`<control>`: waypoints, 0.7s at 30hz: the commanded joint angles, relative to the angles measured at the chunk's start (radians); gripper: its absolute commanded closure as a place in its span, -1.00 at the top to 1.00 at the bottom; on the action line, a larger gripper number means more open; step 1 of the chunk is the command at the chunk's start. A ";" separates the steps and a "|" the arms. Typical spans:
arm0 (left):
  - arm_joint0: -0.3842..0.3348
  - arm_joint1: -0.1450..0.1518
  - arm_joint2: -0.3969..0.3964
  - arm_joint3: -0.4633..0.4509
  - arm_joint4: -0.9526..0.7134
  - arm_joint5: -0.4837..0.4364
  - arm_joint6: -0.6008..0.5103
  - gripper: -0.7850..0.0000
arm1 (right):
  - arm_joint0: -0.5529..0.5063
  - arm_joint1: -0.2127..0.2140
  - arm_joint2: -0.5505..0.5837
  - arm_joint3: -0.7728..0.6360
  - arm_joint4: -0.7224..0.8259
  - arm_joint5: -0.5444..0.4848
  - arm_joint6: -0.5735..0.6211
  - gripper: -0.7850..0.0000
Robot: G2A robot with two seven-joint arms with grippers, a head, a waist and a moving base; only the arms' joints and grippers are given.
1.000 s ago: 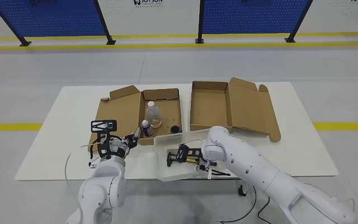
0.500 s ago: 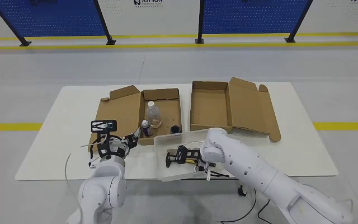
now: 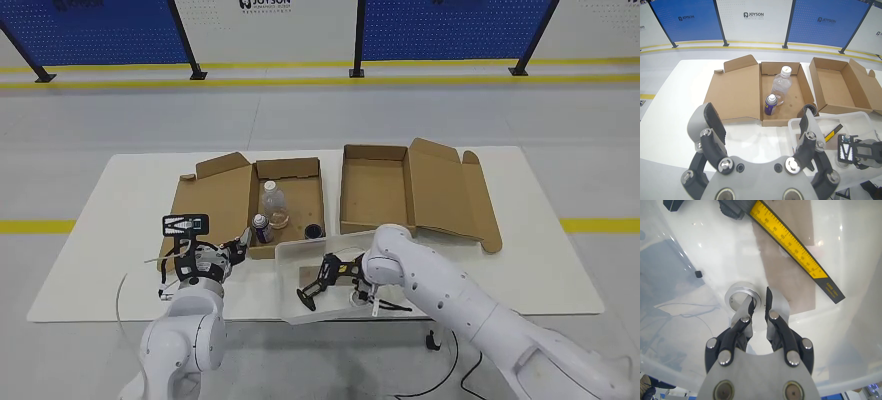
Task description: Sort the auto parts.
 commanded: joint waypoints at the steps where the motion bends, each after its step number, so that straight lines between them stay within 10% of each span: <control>1: 0.000 0.000 0.000 0.000 0.000 0.000 0.000 1.00 | -0.002 0.001 0.003 -0.005 0.002 -0.003 0.003 -0.53; 21: 0.000 0.000 0.000 0.000 0.000 0.000 0.000 1.00 | 0.013 -0.019 0.008 0.046 0.022 -0.017 -0.008 -1.00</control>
